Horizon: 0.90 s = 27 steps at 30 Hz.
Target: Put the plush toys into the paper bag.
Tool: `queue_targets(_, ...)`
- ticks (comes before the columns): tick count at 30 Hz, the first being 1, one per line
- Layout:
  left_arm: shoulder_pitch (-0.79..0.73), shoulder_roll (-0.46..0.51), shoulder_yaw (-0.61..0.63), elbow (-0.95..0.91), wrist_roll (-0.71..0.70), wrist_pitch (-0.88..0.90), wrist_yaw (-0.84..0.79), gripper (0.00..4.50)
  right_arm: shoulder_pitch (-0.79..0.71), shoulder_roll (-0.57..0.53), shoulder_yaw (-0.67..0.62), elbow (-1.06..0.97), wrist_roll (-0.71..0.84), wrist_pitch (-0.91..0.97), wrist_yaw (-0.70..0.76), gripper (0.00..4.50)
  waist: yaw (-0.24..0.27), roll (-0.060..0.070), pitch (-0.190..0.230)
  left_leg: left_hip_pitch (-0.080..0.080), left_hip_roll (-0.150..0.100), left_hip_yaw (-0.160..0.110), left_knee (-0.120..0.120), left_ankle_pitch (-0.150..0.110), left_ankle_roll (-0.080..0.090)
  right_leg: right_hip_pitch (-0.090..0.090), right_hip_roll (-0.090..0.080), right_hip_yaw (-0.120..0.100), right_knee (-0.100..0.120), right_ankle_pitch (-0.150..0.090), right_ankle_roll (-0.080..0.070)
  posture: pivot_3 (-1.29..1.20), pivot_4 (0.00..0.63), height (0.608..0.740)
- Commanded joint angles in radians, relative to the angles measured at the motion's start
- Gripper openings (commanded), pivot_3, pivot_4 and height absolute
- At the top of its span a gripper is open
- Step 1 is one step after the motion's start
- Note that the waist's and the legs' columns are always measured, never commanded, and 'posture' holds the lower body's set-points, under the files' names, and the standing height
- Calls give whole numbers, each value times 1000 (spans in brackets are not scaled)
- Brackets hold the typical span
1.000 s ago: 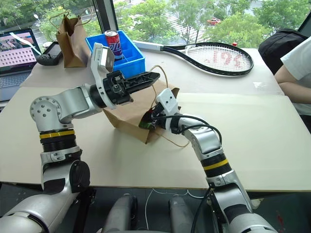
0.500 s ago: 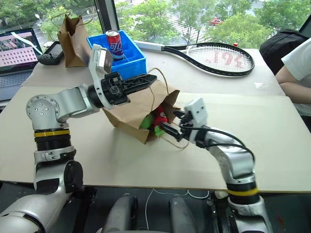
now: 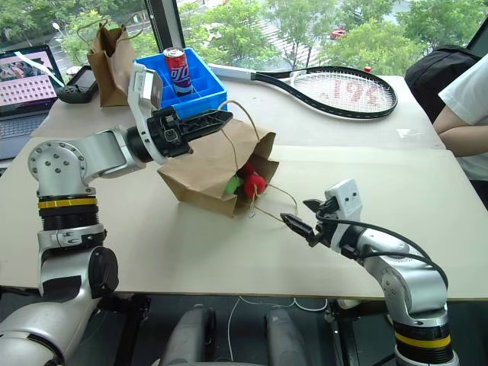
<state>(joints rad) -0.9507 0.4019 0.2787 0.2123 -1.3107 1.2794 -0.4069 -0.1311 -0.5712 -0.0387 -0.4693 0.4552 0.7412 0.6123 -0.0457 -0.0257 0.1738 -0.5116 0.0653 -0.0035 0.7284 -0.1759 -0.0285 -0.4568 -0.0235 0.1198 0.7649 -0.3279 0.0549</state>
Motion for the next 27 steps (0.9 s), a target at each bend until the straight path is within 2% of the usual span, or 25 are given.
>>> queue_targets(1, -35, 5, 16, -12, 10, -18, -25, 0, -33, -8, 122, 19, -125, -123, -3, 4013, 0, 0, 0, 0, 0, 0, 0, 0, 0, 0, 0, 0, 0, -1, 1, 0, 150, 665)
queue_targets(6, -37, -1, 19, -12, 23, -18, -35, 0, -97, 1, 218, 146, -283, -213, -59, 4013, 3, 0, 0, 0, 0, 0, 0, 0, 0, 0, 0, 0, 0, -1, 3, 0, 150, 665)
queue_targets(9, -36, 5, 16, -18, 33, -19, -45, 0, -116, 14, 240, 205, -330, -263, -69, 3329, 5, 0, 0, 0, 0, 0, 0, 0, 0, 0, 0, 0, 0, -1, 2, 0, 150, 665)
queue_targets(13, -33, 7, 26, -25, 35, -17, -48, 0, -116, 3, 253, 238, -374, -330, -51, 1965, 4, 0, 0, 0, 0, 0, 0, 0, 0, 1, 0, 0, 0, -1, 1, 0, 150, 665)
queue_targets(18, -44, 26, 33, -15, 54, -29, -64, 0, -139, -11, 178, 194, -390, -405, -66, 230, 4, 0, 0, 0, 0, 0, 0, 0, 0, 0, 0, 0, 0, -1, 2, 0, 150, 665)
queue_targets(19, -48, 32, 31, -17, 64, -35, -75, 0, -151, -24, 162, 179, -399, -422, -65, 15, 4, 0, 0, 0, 0, 0, 0, 0, 0, 0, 0, 0, 0, -1, 1, 0, 150, 665)
queue_targets(22, -72, 67, 16, 1, 115, -67, -132, 0, -213, -67, 119, 124, -414, -444, -50, 15, 3, 0, 0, -1, 0, 0, 0, 0, 0, 0, 0, 0, 0, -1, 1, 0, 150, 665)
queue_targets(27, -138, 138, -5, 100, 226, -142, -245, 0, -402, -137, 75, 33, -397, -398, 4, 15, 0, 0, 0, 0, 0, 0, 0, 0, 0, -1, 0, 0, 1, -1, 2, 0, 150, 665)
